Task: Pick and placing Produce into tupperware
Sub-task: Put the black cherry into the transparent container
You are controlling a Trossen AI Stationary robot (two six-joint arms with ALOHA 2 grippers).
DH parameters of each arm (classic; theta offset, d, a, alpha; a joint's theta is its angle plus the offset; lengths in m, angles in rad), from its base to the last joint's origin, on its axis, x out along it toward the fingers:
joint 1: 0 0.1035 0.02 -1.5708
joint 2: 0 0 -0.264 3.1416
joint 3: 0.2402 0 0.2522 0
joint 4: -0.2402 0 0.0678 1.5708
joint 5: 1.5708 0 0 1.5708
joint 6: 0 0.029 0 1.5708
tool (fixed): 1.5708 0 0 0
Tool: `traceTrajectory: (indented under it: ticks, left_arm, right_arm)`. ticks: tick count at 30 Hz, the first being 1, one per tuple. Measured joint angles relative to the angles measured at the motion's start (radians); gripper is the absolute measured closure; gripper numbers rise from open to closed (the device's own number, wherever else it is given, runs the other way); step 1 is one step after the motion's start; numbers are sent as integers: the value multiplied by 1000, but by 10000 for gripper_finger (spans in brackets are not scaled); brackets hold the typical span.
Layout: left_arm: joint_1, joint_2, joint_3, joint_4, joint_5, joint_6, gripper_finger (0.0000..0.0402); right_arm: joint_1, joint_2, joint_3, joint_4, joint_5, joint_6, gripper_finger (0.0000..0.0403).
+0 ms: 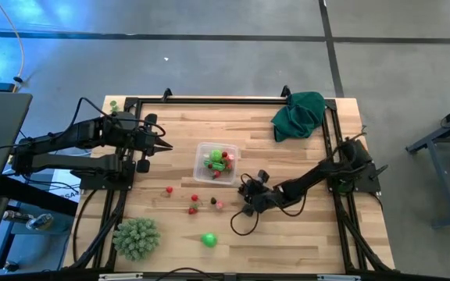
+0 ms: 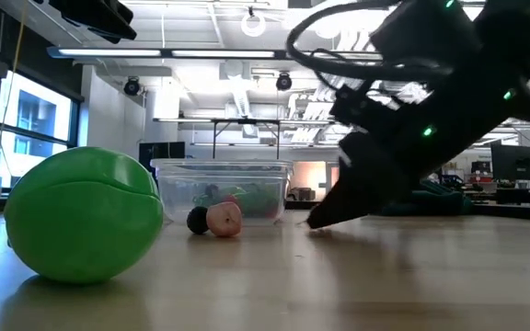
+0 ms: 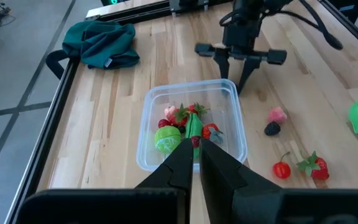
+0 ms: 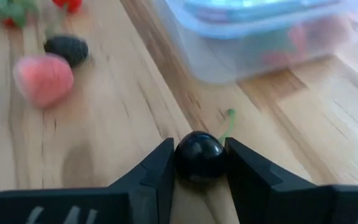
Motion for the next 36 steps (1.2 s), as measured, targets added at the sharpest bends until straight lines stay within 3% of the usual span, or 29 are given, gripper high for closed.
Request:
traceTrajectory:
  ticks: [12, 20, 28, 36]
  left_arm:
    - [0, 0, 0, 0, 0, 0, 383]
    - [0, 0, 0, 0, 0, 0, 383]
    - [0, 0, 0, 0, 0, 0, 383]
    - [0, 0, 0, 0, 0, 0, 383]
  right_arm:
    - [49, -282, -1, -323, 133, 30, 296]
    - [-3, -476, -1, -297, 169, -191, 296]
    - [-191, -516, 45, -173, -81, -386, 294]
    - [-310, -289, 344, -450, -318, -440, 293]
